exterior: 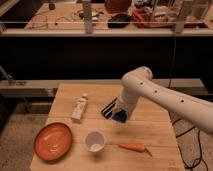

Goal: Place the white sponge in the ceramic bowl

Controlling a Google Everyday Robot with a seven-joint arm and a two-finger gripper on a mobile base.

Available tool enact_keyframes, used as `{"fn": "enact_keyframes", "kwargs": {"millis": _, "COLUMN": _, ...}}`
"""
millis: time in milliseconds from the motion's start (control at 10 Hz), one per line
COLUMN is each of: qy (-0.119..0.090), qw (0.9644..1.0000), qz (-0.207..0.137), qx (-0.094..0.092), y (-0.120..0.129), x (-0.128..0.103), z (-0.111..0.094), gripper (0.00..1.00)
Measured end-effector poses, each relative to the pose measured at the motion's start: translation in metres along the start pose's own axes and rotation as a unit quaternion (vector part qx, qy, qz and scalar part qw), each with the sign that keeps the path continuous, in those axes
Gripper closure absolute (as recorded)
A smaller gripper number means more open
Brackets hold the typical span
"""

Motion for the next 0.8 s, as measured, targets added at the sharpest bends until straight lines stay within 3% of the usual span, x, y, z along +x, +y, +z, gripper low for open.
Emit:
{"fn": "enact_keyframes", "kwargs": {"millis": 200, "qy": 0.0, "qw": 1.0, "qz": -0.001, "qx": 0.001, "y": -0.008, "x": -0.005, "z": -0.001, "gripper": 1.0}}
{"fn": "enact_keyframes", "kwargs": {"millis": 400, "qy": 0.0, "qw": 1.0, "qz": -0.008, "qx": 0.004, "y": -0.032, "x": -0.017, "z": -0.003, "gripper": 1.0}}
{"fn": "enact_keyframes", "kwargs": {"millis": 800, "qy": 0.004, "qw": 0.9998, "qz": -0.017, "qx": 0.007, "y": -0.045, "x": -0.03, "z": -0.009, "gripper": 1.0}}
